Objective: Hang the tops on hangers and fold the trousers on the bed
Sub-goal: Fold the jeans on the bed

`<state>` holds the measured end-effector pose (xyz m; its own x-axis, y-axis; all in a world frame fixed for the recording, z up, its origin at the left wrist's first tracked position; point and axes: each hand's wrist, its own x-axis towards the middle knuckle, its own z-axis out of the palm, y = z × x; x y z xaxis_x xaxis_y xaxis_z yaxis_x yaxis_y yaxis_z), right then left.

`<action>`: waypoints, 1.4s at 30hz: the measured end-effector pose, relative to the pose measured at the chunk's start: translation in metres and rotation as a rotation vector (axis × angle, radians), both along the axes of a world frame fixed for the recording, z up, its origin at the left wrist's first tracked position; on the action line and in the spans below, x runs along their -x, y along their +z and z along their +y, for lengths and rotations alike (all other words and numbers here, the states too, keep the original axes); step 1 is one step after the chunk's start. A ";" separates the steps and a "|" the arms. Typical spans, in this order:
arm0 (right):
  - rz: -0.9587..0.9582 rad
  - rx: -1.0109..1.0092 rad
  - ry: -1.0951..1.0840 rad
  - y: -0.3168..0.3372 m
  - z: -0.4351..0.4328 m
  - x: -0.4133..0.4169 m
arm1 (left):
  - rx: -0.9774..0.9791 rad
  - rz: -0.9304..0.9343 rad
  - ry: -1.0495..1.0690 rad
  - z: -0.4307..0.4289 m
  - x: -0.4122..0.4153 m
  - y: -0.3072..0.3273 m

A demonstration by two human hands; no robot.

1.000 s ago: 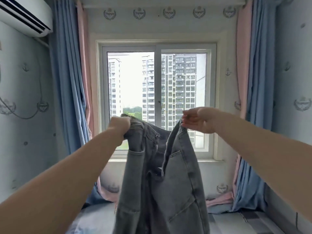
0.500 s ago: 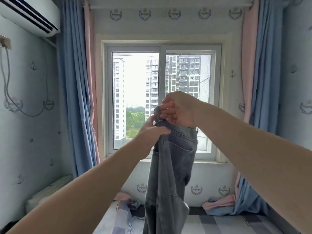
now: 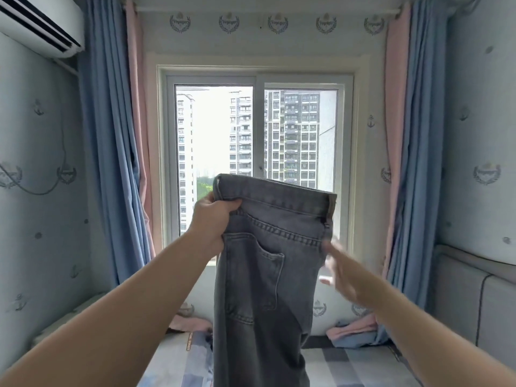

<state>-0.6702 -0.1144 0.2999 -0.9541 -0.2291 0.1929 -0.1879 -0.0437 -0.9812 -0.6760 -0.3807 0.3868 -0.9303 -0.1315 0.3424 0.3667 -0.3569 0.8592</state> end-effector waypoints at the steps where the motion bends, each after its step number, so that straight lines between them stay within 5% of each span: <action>1: -0.018 -0.029 0.064 -0.013 -0.009 0.000 | -0.002 -0.007 -0.008 -0.003 -0.002 0.002; 9: 0.003 0.198 -0.180 0.018 -0.060 0.000 | 0.217 0.012 -0.061 -0.059 -0.013 0.009; 21: 0.350 -0.121 -0.387 0.139 -0.106 -0.044 | 0.572 0.478 0.481 -0.108 -0.040 0.066; 42: 0.486 -0.016 -0.484 0.143 -0.101 -0.367 | 0.600 0.627 0.513 -0.109 -0.365 0.081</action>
